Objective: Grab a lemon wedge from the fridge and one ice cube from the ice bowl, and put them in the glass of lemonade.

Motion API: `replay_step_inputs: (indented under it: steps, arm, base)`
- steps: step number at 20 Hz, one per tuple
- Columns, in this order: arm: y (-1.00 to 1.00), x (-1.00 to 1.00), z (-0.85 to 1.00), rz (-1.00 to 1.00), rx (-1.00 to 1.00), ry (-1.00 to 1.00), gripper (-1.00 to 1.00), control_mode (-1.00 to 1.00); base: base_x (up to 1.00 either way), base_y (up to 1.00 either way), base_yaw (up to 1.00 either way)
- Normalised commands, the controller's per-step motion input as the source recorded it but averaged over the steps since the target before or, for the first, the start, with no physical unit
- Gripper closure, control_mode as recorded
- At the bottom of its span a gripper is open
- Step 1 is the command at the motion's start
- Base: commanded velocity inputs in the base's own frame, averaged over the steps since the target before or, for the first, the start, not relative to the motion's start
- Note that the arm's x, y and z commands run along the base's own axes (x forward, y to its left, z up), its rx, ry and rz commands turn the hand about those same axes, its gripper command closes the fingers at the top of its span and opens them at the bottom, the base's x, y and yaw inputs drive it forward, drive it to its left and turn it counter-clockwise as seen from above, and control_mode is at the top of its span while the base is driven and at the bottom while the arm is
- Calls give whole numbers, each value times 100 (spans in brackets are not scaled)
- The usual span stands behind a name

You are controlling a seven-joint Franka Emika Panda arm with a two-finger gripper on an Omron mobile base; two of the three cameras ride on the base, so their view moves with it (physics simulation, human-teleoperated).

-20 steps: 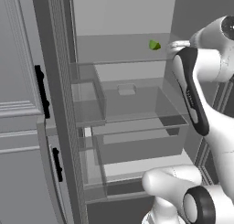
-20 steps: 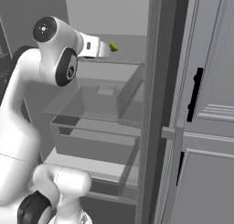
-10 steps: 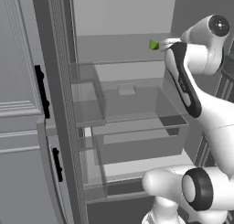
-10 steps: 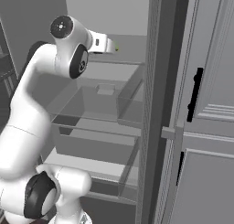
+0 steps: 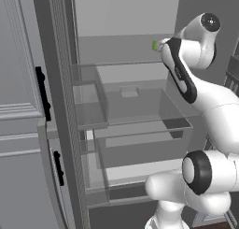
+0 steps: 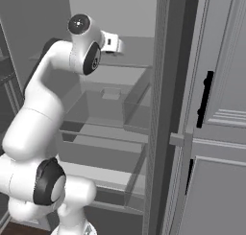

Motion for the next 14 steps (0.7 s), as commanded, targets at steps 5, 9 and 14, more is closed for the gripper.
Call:
replay_step_inputs:
  steps: [5, 9, 14]
  arm:
    - [0, 45, -13, 7, 0, 3, -100, -100]
    - [-3, 52, -16, 6, 0, 0, -100, -100]
    - [-5, 59, -14, 5, 0, 0, -100, -100]
  base:
    - [0, 0, 0]
    - [0, 0, 0]
    - [0, 0, 0]
